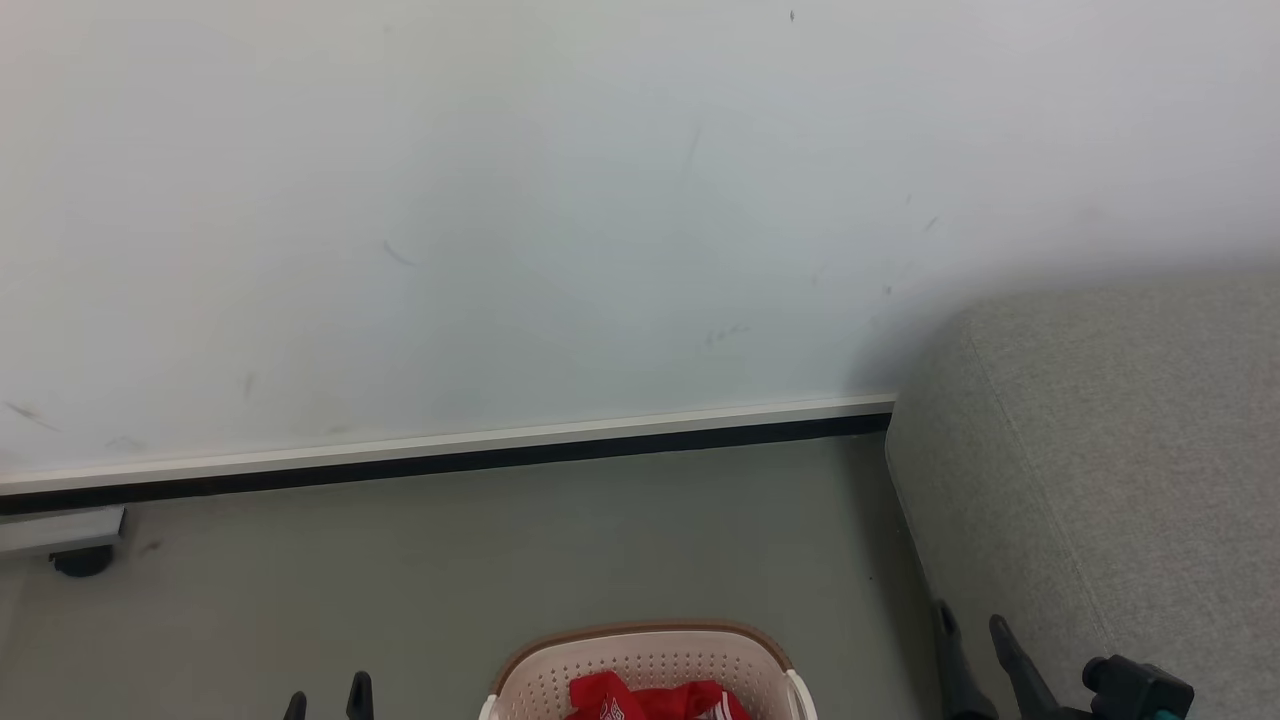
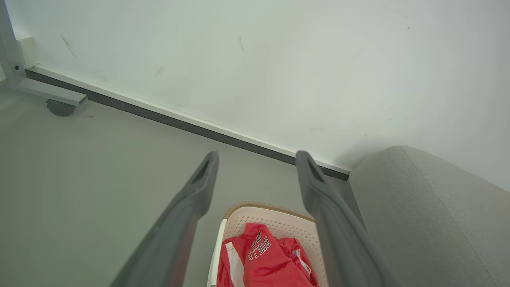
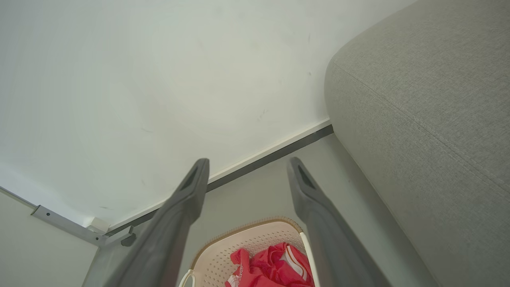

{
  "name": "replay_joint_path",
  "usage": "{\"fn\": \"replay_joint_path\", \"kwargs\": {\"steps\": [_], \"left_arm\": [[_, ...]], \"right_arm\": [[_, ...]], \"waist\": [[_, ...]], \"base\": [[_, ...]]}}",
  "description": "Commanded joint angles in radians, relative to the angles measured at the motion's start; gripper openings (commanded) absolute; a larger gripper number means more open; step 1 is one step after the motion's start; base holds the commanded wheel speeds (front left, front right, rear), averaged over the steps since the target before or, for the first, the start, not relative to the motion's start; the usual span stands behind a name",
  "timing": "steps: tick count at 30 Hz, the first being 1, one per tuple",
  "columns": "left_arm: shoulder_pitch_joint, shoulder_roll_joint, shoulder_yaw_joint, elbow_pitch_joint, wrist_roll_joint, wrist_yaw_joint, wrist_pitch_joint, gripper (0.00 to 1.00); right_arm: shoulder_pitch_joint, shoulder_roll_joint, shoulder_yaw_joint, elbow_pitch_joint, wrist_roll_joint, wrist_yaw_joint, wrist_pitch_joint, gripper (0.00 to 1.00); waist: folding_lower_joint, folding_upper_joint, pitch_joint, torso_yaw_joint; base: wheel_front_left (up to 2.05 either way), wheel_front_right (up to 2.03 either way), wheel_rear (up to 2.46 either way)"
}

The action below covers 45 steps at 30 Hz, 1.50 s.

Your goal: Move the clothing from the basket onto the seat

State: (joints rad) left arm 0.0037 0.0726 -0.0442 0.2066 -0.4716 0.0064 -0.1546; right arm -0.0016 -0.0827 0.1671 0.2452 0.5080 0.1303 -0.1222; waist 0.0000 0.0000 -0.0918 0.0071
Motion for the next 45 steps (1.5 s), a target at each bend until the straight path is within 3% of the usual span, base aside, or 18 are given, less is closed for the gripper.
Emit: {"fn": "replay_joint_path", "kwargs": {"steps": [1,45], "left_arm": [[0.014,0.010,-0.002,-0.009,0.026,0.004,-0.010,1.00],[0.072,0.022,-0.046,-0.010,0.330,0.050,-0.114,1.00]], "right_arm": [[0.008,0.003,0.003,-0.009,-0.027,0.000,0.003,1.00],[0.039,0.035,0.032,-0.021,-0.432,0.001,0.000,1.00]], "waist": [[0.0000,0.0000,-0.001,-0.001],[0.0000,0.0000,-0.044,-0.008]], "base": [[0.00,0.00,0.00],[0.00,0.00,0.00]]}}
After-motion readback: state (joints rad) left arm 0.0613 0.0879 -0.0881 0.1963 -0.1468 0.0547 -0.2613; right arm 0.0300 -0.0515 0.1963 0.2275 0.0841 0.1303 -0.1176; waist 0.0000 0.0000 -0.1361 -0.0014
